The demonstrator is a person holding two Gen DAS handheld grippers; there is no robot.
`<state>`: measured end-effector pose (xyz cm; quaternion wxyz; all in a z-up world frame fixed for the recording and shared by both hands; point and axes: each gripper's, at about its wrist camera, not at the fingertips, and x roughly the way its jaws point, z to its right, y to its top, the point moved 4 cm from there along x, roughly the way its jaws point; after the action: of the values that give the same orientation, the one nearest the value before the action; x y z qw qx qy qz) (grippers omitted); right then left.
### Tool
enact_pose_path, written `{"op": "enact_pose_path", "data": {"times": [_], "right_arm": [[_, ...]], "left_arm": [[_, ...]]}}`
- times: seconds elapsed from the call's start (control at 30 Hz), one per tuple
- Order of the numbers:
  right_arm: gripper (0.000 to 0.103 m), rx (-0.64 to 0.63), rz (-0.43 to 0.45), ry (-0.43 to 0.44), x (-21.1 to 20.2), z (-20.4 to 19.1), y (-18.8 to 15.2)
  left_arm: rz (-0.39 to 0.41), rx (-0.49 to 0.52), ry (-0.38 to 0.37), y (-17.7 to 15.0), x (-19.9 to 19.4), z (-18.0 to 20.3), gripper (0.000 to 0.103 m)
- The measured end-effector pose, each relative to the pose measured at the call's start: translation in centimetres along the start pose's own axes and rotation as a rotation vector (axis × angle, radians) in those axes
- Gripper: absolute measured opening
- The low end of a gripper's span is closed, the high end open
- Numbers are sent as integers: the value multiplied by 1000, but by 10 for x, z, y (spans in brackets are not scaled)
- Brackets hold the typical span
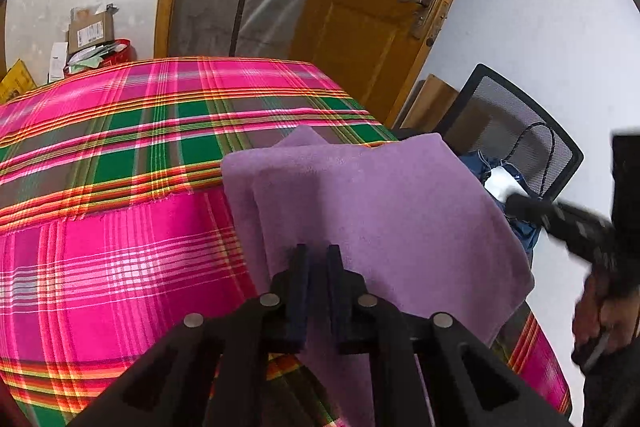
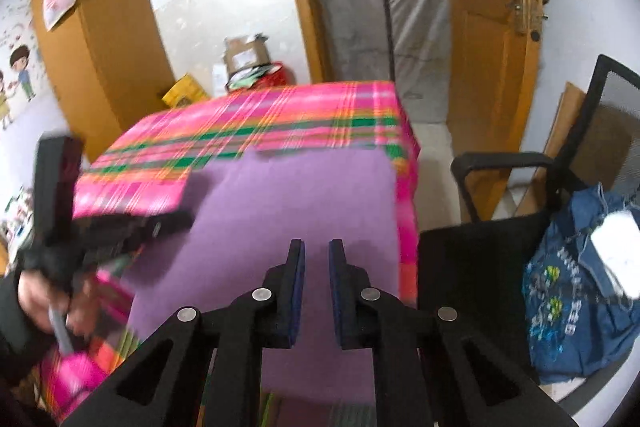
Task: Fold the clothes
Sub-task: 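Pat the top of the lilac stack flat with the right gripper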
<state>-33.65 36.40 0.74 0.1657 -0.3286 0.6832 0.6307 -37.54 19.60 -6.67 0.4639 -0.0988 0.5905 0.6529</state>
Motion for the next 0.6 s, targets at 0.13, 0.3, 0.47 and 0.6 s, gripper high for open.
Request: {"op": "enact_pose_path", "data": {"times": [0.13, 0.3, 0.47, 0.6], "right_arm": [[13, 23, -42, -23, 37, 9, 28], [12, 38, -137, -49, 79, 22, 37], [15, 62, -85, -18, 45, 13, 32], [15, 69, -28, 21, 7, 0, 13]], "left_arm": [[1, -7, -15, 0, 1, -3, 9], [-8, -4, -29, 1, -1, -4, 9], [28, 4, -44, 19, -15, -7, 9], [33, 13, -15, 39, -4, -16, 9]]}}
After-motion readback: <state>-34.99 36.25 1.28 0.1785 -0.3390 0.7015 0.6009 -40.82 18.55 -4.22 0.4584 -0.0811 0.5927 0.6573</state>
